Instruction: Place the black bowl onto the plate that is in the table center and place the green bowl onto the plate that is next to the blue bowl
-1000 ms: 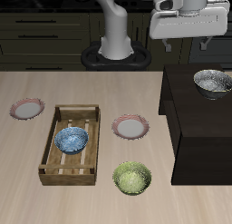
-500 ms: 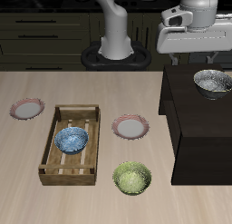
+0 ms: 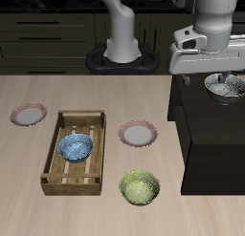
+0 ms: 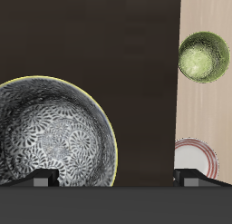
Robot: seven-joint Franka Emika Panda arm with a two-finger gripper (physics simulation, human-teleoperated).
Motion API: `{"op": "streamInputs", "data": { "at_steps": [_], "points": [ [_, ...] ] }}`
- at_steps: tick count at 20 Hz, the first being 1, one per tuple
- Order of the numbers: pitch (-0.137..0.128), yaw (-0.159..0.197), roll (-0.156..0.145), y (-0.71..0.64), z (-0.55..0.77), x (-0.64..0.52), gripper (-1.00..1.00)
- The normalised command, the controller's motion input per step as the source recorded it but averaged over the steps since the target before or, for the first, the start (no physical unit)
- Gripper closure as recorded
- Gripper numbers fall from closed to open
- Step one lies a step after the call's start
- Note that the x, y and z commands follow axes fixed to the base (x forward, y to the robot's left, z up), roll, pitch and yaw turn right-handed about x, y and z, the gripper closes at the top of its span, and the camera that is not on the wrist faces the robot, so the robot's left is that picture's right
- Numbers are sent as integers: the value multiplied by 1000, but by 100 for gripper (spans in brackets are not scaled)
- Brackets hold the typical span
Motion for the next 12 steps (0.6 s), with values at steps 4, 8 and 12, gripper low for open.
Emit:
{"op": "streamInputs", "data": {
  "at_steps": [4, 8, 12],
  "points": [
    [40, 15, -2, -46, -263, 13, -100],
    [87, 76, 85, 91, -560, -72, -100],
    [3, 11, 20, 35, -164, -82, 100]
  ]
}}
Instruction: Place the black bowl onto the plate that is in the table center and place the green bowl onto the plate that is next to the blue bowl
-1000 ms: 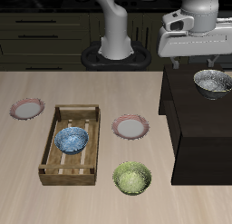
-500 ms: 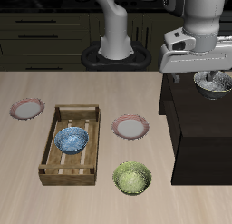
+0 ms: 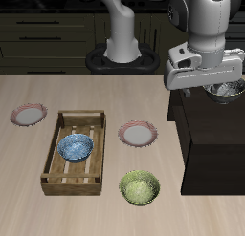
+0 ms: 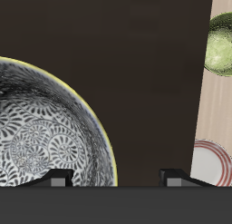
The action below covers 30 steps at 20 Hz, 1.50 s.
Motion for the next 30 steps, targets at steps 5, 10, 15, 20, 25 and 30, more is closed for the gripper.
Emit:
{"op": "streamInputs", "data": {
  "at_steps": [5, 10, 15, 20, 25, 30],
  "points": [
    [-22, -10, 8, -106, 88, -84, 100],
    [-28, -20, -4, -124, 212, 56, 100],
    [-42, -23, -15, -378, 298, -150, 100],
    [-63, 12, -36, -695, 136, -257, 100],
    [-2, 1, -21, -446, -6, -93, 100],
    [-60, -32, -26, -697, 46, -484, 100]
  ]
}}
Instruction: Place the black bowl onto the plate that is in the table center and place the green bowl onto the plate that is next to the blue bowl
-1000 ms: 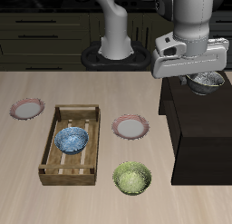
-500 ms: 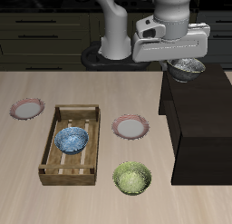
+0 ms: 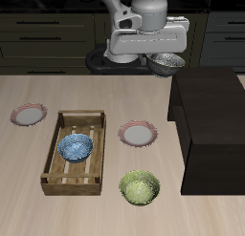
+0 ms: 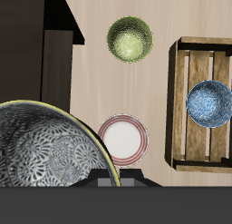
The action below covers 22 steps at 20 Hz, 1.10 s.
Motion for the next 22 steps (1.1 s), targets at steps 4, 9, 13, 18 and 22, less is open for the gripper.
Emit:
{"op": "streamInputs", "data": {
  "at_steps": [4, 9, 13, 18, 22],
  "points": [
    [-11, 12, -31, -519, -226, -311, 100],
    [6, -15, -7, -393, -241, -328, 100],
    [-38, -26, 32, -162, -154, -424, 100],
    [-23, 11, 38, -29, -227, -236, 100],
    [-82, -15, 48, -53, -90, -47, 100]
  ]
}}
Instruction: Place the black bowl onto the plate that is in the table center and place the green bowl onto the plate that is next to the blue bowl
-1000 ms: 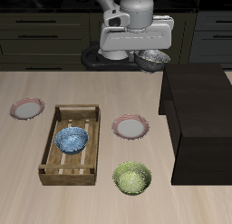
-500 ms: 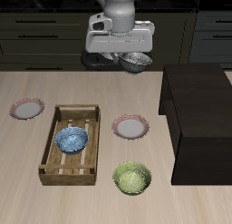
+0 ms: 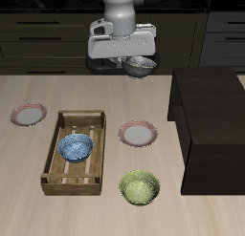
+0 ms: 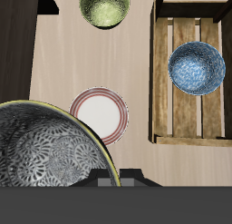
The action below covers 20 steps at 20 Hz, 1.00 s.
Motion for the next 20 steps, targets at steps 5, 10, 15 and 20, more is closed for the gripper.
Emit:
{"op": "streamInputs", "data": {
  "at_steps": [5, 10, 15, 20],
  "points": [
    [-10, -12, -6, -127, -156, 163, 100],
    [42, 0, 4, -54, -304, 200, 100],
    [56, 4, 14, 25, -303, 176, 100],
    [50, -12, -6, 44, -219, 85, 100]
  ]
}}
